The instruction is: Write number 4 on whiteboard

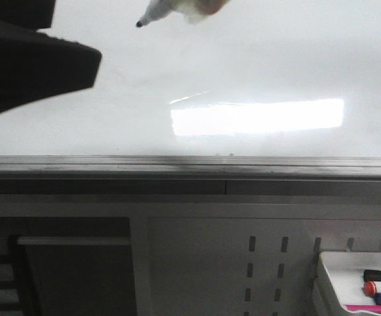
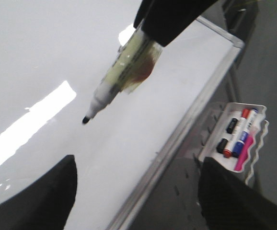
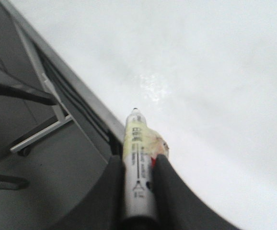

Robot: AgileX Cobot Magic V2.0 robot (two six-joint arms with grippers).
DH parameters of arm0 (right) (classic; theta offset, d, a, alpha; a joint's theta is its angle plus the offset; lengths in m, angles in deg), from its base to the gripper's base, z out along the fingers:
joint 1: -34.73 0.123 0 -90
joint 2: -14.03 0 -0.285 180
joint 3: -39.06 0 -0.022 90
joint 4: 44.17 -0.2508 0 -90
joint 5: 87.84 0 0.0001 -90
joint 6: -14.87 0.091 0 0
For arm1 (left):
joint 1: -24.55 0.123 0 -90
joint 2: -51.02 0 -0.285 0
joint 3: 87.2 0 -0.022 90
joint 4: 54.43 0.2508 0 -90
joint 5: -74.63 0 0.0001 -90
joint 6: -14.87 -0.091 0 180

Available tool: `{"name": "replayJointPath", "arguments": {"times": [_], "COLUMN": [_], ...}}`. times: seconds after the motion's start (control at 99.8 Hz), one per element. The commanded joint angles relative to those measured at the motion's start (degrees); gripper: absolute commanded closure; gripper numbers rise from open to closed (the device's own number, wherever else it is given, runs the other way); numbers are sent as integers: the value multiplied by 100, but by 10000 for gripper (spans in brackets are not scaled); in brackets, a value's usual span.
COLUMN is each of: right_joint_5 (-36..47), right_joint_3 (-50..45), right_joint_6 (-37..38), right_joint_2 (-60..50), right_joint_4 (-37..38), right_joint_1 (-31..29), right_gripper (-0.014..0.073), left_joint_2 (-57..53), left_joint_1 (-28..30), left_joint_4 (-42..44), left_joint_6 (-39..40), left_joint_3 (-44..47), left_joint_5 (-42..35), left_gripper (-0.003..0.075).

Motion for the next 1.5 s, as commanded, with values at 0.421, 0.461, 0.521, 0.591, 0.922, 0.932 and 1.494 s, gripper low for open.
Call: {"name": "replayJointPath", "arguments": {"times": [0.421,0.461,0.521,0.591,0.922,0.932,1.494], "right_joint_5": [140,82,-9,-248,-386,-412,-926], "right_joint_3": [2068,2129,2147,2147,1598,1606,1907], "right_joint_6": [-30,-30,-30,-30,-30,-30,-30], "right_joint_2": [1725,1806,1888,2000,2135,2123,1327], "right_joint_4": [374,374,379,389,331,331,429], "right_joint_1": [-679,-736,-797,-803,-518,-552,-907], "right_gripper": [666,666,666,666,666,666,666], "left_joint_2": [-173,-173,-173,-173,-173,-173,-173], "left_joint_1": [966,966,966,966,966,966,966], "left_joint_4": [-407,-407,-407,-407,-407,-407,-397], "left_joint_6": [-11,-11,-11,-11,-11,-11,-11], "left_joint_3": [-145,-145,-145,-145,-145,-145,-145], "left_joint_5": [-592,-592,-592,-592,-720,-734,-847], "left_gripper": [264,264,264,264,270,270,272]}}
